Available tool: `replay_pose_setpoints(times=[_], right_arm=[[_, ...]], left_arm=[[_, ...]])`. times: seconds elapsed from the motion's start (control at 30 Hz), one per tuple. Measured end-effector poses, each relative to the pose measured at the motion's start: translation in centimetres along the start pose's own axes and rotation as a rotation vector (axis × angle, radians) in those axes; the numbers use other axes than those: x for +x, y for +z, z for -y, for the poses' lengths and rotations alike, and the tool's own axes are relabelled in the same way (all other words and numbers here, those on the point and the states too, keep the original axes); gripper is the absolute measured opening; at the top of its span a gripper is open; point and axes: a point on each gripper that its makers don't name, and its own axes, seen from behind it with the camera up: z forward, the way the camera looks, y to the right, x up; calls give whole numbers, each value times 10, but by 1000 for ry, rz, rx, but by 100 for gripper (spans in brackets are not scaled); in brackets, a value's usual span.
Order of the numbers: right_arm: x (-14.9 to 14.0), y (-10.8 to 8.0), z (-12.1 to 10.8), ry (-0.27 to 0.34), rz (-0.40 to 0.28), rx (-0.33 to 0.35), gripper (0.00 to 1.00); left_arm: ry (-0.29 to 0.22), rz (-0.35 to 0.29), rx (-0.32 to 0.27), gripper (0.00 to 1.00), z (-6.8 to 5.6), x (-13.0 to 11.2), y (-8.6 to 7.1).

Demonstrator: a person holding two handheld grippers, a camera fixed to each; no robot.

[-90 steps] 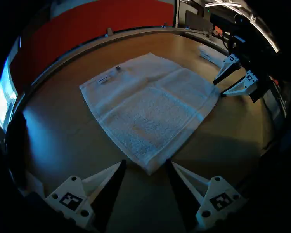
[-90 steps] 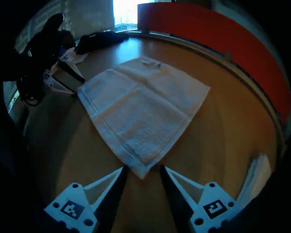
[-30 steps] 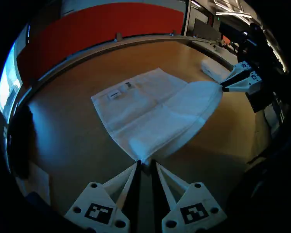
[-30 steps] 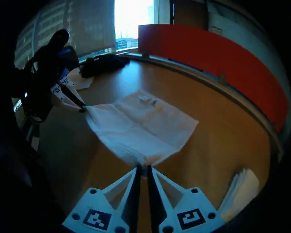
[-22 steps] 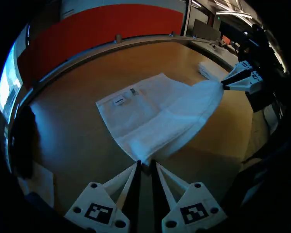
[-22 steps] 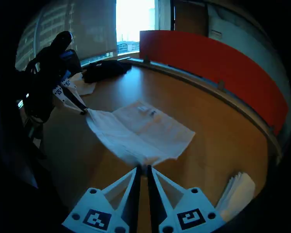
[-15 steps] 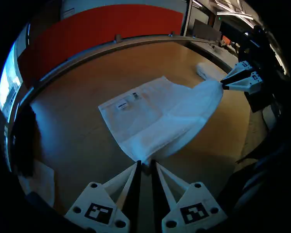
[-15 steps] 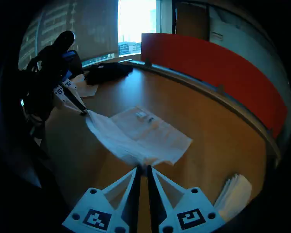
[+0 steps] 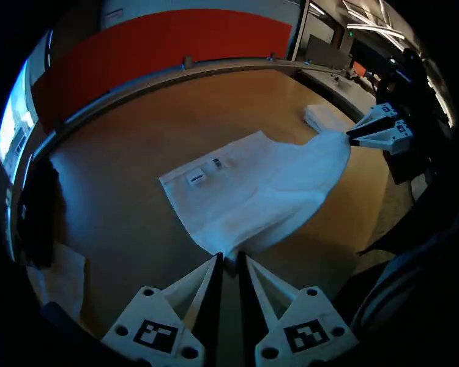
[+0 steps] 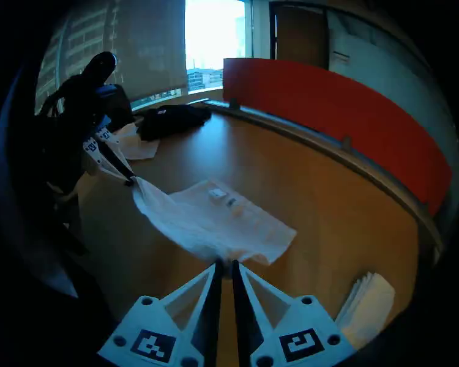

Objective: Fold towel

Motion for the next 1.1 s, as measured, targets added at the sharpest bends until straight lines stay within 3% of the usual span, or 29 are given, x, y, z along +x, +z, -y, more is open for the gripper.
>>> replay_pose_setpoints(times=[0.3, 0.7, 1.1], right_arm=[[-4, 0, 3, 7, 6, 4, 12], [-6, 15, -3, -6, 15, 14, 12], [-5, 42, -33, -1, 21, 1, 12]], left_arm=[[-22, 2, 1, 17, -1, 0, 0], [-61, -3, -3, 17, 0, 10, 14], [-68, -36, 25, 17, 27, 35, 36]])
